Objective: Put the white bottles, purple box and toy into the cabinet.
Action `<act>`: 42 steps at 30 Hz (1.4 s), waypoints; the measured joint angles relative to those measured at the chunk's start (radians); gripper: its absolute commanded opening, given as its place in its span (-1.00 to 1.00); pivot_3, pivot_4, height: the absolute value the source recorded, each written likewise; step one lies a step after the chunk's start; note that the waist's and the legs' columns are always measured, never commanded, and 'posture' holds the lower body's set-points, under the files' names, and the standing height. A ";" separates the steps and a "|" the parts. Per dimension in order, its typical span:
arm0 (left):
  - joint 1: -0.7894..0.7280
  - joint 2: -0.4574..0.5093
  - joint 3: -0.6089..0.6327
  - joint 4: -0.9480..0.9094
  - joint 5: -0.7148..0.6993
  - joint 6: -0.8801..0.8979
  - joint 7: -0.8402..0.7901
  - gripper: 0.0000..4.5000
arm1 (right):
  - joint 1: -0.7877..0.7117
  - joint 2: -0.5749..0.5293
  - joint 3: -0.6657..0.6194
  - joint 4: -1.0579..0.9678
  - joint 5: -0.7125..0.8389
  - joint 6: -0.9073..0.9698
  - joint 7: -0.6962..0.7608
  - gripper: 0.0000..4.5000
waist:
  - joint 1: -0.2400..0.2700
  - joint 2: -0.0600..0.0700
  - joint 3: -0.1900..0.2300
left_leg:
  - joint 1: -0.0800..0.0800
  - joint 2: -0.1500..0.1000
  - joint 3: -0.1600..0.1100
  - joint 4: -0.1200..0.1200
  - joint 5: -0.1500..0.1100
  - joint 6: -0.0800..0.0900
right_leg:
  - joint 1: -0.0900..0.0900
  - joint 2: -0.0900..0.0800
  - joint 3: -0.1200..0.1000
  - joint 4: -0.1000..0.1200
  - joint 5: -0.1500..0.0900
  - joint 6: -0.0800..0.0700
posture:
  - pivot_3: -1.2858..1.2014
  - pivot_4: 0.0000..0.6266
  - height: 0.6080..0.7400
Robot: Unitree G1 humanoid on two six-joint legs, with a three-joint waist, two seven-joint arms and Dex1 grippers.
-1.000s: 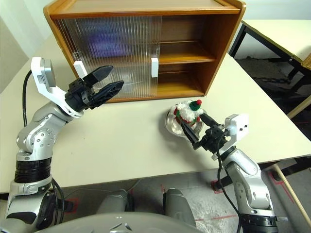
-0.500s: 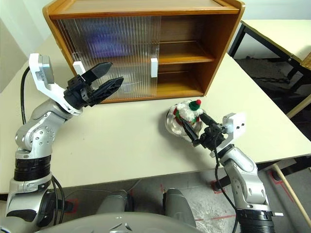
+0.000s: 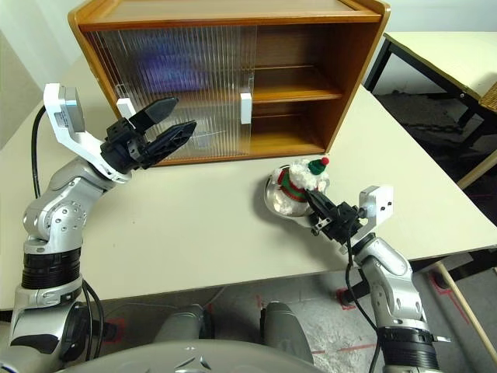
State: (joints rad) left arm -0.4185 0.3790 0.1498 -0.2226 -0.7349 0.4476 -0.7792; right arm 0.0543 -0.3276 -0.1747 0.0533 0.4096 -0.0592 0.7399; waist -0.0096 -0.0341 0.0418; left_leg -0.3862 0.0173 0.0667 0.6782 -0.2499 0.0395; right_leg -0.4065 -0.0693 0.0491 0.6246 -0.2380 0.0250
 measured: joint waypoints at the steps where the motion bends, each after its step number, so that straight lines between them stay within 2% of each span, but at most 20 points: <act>1: 0.000 0.000 0.000 0.000 -0.001 0.000 0.000 1.00 | -0.004 -0.001 -0.001 0.013 0.002 -0.010 0.007 -0.99 | 0.000 0.000 0.000 | 0.000 0.000 0.000 0.000 0.000 0.000 | 0.000 0.000 0.000 0.000 0.000 0.000 | 0.07 -1.00 1.00; 9: -0.002 -0.005 -0.004 0.003 0.000 -0.007 -0.009 1.00 | -0.023 -0.006 -0.010 0.049 0.010 -0.047 0.023 -0.99 | -0.001 0.000 0.000 | 0.000 0.000 0.000 0.000 0.000 0.000 | 0.000 0.000 0.000 0.000 0.001 0.001 | 0.05 -1.00 1.00; 12: -0.004 -0.009 -0.010 0.005 0.000 -0.010 -0.011 1.00 | -0.023 -0.010 -0.011 0.013 0.018 -0.036 0.010 -0.99 | -0.002 0.000 0.000 | 0.000 0.000 0.000 0.000 0.000 0.000 | 0.000 0.000 0.000 0.000 0.005 0.008 | 0.05 -1.00 1.00; 24: -0.016 -0.021 -0.017 0.037 0.002 -0.018 -0.030 1.00 | -0.023 -0.067 -0.039 -0.180 0.080 0.068 -0.035 -0.99 | -0.007 0.000 0.000 | 0.000 0.000 0.000 0.000 0.000 0.000 | 0.000 0.000 0.001 0.000 0.005 0.007 | 0.02 -1.00 1.00; 35: -0.011 -0.027 -0.025 0.038 0.004 -0.023 -0.029 1.00 | -0.310 -0.178 -0.078 -0.176 0.119 0.196 -0.063 -0.99 | -0.025 0.000 0.000 | 0.000 -0.001 0.000 0.001 0.002 0.003 | 0.000 0.001 0.001 0.000 0.007 0.010 | 0.05 -1.00 1.00; 42: 0.002 -0.035 -0.026 0.032 0.004 -0.028 -0.015 1.00 | -0.521 -0.244 -0.078 -0.058 0.122 0.266 -0.046 -0.99 | -0.024 0.001 0.001 | -0.001 -0.001 0.000 0.001 0.003 0.004 | -0.001 0.001 0.002 0.000 0.007 0.010 | 0.06 -1.00 1.00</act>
State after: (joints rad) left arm -0.4168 0.3441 0.1243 -0.1904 -0.7305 0.4193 -0.7946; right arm -0.4669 -0.5720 -0.2526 -0.0048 0.5318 0.2070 0.6944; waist -0.0339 -0.0331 0.0426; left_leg -0.3867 0.0165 0.0668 0.6789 -0.2474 0.0440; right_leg -0.4070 -0.0686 0.0507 0.6244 -0.2310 0.0347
